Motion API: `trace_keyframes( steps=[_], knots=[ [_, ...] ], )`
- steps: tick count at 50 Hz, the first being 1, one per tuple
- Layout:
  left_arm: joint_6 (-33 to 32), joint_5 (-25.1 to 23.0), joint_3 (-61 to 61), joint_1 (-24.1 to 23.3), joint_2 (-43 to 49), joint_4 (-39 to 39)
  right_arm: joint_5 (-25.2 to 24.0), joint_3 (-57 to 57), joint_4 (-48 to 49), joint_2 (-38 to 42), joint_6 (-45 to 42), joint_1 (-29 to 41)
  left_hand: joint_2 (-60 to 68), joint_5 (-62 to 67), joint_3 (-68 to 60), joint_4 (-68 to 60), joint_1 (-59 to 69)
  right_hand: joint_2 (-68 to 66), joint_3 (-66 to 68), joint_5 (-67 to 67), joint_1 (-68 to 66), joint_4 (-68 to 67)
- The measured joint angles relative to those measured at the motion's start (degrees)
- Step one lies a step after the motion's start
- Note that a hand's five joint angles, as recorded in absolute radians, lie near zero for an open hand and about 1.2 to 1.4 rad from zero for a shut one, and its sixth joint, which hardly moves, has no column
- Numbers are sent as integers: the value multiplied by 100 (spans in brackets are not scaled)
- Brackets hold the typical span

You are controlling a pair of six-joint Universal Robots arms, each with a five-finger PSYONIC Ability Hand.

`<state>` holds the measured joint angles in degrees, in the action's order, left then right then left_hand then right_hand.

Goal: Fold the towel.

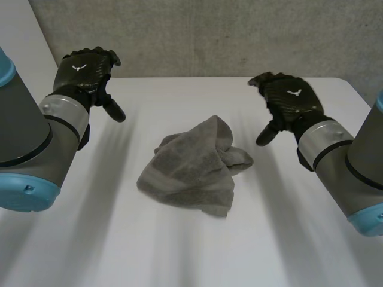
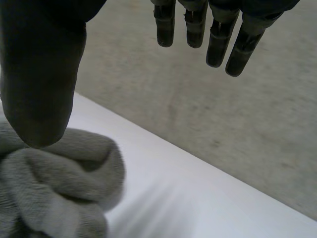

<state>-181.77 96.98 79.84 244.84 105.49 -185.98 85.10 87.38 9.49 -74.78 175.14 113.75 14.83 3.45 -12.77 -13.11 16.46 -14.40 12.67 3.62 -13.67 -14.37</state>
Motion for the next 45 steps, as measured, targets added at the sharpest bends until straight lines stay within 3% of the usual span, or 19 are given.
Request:
trace_keyframes(
  steps=[7, 25, 28, 36, 40, 45],
  knots=[
    [28, -15, 17, -74, 104, 8, 307, -25, 84, 120, 164, -126, 0, 0, 0, 0, 0, 0, 0, 0, 23, 0],
    [-4, -66, 45, -179, 455, -6, 196, -66, 88, 286, 107, -400, -1, 0, 0, 0, 0, 0, 0, 0, 23, 0],
    [-12, -83, 45, -190, 500, -13, 25, -84, 94, 324, 89, -402, 0, 0, 0, 0, 0, 0, 0, 0, 23, 0],
    [-28, -370, -30, -200, 1037, -8, -1212, -153, -110, 785, -315, -334, -3, 0, 0, 0, 0, 0, 0, 0, 22, 0],
    [-28, -563, -73, -203, 1349, 9, -1438, -197, -163, 1097, -599, -262, -6, 0, 0, 0, 0, -99, 0, 139, -167, 0],
    [-13, -756, -107, -206, 1722, 29, -1503, -316, -169, 1569, -886, -123, -11, 0, 0, 0, 0, -1221, 0, 1360, -1244, 0]
  ],
)
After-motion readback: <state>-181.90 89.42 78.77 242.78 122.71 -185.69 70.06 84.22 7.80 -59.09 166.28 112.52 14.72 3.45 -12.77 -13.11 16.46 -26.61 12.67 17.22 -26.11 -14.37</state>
